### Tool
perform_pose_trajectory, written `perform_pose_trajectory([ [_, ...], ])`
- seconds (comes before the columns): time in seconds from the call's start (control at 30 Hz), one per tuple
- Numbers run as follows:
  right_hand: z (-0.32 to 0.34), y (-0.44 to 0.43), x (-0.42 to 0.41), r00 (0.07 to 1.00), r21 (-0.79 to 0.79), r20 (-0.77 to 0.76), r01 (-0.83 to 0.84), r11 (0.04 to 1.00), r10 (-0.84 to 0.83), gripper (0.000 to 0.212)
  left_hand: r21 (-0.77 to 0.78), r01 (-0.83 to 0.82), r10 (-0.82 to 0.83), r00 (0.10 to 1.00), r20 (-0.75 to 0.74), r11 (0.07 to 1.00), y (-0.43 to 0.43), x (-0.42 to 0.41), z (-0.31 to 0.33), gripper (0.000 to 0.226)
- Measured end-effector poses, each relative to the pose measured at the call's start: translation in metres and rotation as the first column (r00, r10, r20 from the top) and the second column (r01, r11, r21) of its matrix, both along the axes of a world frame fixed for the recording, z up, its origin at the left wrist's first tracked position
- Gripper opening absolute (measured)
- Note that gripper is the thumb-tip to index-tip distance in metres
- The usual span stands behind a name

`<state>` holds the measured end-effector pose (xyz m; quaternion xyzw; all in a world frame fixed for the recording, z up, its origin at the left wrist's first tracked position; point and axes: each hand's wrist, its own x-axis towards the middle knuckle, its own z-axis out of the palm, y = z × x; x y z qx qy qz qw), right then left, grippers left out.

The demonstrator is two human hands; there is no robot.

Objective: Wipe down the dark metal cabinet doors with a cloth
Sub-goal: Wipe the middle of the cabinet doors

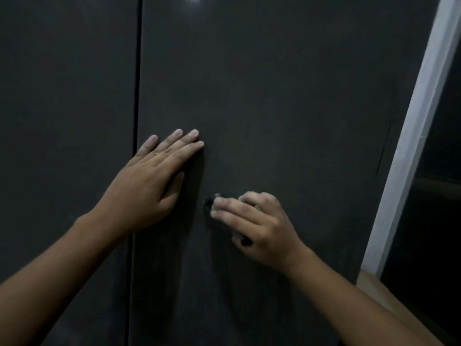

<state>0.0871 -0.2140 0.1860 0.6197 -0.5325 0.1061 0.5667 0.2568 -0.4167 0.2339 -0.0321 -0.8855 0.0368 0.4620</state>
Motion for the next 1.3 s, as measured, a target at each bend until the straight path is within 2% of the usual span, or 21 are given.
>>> perform_pose_trajectory([
  [0.07,0.009,0.013,-0.007,0.994,0.109,-0.111,0.037,0.993,-0.024,0.045,-0.025,0.005,-0.004,0.999,0.036,1.000,-0.011,0.009,0.002,0.063],
  [0.1,0.018,0.020,-0.012,0.992,0.093,-0.122,0.043,0.995,-0.031,0.044,-0.043,-0.006,0.008,0.998,0.054,0.999,-0.018,0.015,0.003,0.065],
  [0.17,0.042,0.030,-0.020,0.999,-0.095,0.006,0.038,0.995,-0.038,0.045,-0.075,-0.024,0.030,0.996,0.088,0.997,-0.028,0.022,0.005,0.070],
  [0.23,0.056,0.022,-0.015,0.980,-0.342,0.193,0.104,0.934,-0.038,0.049,-0.089,-0.015,0.024,0.995,0.100,0.996,-0.033,0.023,0.005,0.071],
  [0.3,0.047,-0.001,0.001,0.962,-0.415,0.272,0.132,0.900,-0.015,0.053,-0.093,-0.012,0.020,0.996,0.085,0.996,-0.033,0.020,0.001,0.071],
  [0.33,0.034,-0.012,0.010,0.968,-0.357,0.252,0.108,0.928,-0.015,0.054,-0.092,-0.017,0.023,0.997,0.070,0.996,-0.031,0.017,-0.002,0.071],
  [0.4,0.003,-0.026,0.024,0.993,-0.078,0.113,0.035,0.996,-0.026,0.052,-0.089,-0.020,0.024,0.999,0.043,0.996,-0.030,0.014,-0.008,0.071],
  [0.47,-0.017,-0.022,0.029,0.997,0.187,-0.071,0.056,0.981,-0.043,0.044,-0.100,-0.011,0.015,0.999,0.044,0.995,-0.032,0.014,-0.010,0.070],
  [0.53,-0.005,-0.011,0.024,0.985,0.260,-0.159,0.106,0.960,-0.066,0.041,-0.126,0.003,0.004,0.999,0.053,0.992,-0.037,0.017,-0.011,0.069],
  [0.57,0.006,-0.006,0.019,0.985,0.211,-0.152,0.110,0.971,-0.078,0.043,-0.137,0.010,-0.002,0.998,0.056,0.991,-0.040,0.018,-0.011,0.069],
  [0.63,0.038,-0.001,0.009,0.995,-0.054,0.002,0.098,0.994,-0.098,0.050,-0.146,0.023,-0.014,0.998,0.066,0.989,-0.047,0.022,-0.012,0.067],
  [0.7,0.069,-0.009,0.010,0.973,-0.379,0.223,0.137,0.915,-0.054,0.054,-0.135,0.048,-0.038,0.997,0.073,0.990,-0.050,0.025,-0.014,0.068],
  [0.77,0.082,-0.032,0.020,0.952,-0.515,0.305,0.174,0.839,-0.010,0.054,-0.112,0.080,-0.071,0.994,0.079,0.991,-0.050,0.025,-0.016,0.073],
  [0.83,0.074,-0.057,0.036,0.968,-0.449,0.251,0.134,0.883,-0.020,0.056,-0.090,0.107,-0.101,0.993,0.067,0.990,-0.049,0.023,-0.016,0.077],
  [0.93,0.033,-0.070,0.052,0.998,-0.147,0.063,0.023,0.989,-0.014,0.051,-0.044,0.131,-0.130,0.991,0.030,0.990,-0.051,0.028,-0.016,0.068],
  [1.03,-0.012,-0.053,0.046,0.995,0.142,-0.091,0.045,0.989,-0.033,0.043,0.001,0.100,-0.100,0.995,0.025,0.995,-0.057,0.040,-0.023,0.064],
  [1.13,-0.014,-0.038,0.037,0.978,0.236,-0.198,0.107,0.966,-0.060,0.042,-0.004,0.074,-0.074,0.996,0.058,0.997,-0.070,0.054,-0.030,0.065],
  [1.2,-0.001,-0.041,0.040,0.987,0.110,-0.144,0.088,0.990,-0.072,0.040,-0.004,0.068,-0.067,0.995,0.074,0.998,-0.078,0.062,-0.033,0.066],
  [1.3,-0.001,-0.071,0.056,0.981,-0.219,0.190,0.072,0.973,-0.030,0.046,0.033,0.079,-0.082,0.993,0.082,0.996,-0.084,0.071,-0.038,0.066],
])
